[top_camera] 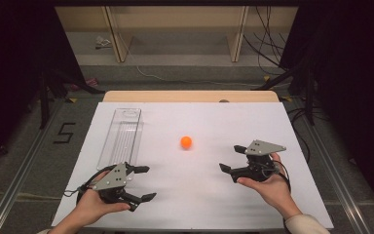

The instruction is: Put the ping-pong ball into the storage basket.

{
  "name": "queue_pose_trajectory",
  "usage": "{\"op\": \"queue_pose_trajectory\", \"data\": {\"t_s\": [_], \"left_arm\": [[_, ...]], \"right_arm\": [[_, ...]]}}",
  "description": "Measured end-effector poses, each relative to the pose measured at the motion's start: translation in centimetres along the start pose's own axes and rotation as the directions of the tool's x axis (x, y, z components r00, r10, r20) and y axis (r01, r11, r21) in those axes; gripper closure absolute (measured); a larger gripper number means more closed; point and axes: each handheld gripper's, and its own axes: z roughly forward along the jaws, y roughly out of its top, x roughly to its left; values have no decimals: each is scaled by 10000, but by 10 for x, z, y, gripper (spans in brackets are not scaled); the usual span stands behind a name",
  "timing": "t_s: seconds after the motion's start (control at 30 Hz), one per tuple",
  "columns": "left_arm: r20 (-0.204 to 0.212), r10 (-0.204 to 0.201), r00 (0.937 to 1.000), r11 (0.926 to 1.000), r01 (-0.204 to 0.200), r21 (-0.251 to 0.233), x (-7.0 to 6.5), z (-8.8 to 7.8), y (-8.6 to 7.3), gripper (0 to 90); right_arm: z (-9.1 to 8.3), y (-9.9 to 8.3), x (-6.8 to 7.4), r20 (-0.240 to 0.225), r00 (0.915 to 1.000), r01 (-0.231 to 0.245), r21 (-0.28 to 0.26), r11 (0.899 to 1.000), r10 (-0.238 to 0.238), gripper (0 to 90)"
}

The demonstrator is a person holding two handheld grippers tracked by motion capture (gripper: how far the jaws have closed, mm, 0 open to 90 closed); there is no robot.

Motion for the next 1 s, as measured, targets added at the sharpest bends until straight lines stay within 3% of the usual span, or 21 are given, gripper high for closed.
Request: {"op": "queue_pose_trajectory", "data": {"t_s": [1.0], "left_arm": [[123, 27, 9999, 10000, -28, 23, -1, 1, 0, 180]], "right_arm": [[48, 22, -5, -248, 9996, 104, 261, 9996, -98, 160]]}}
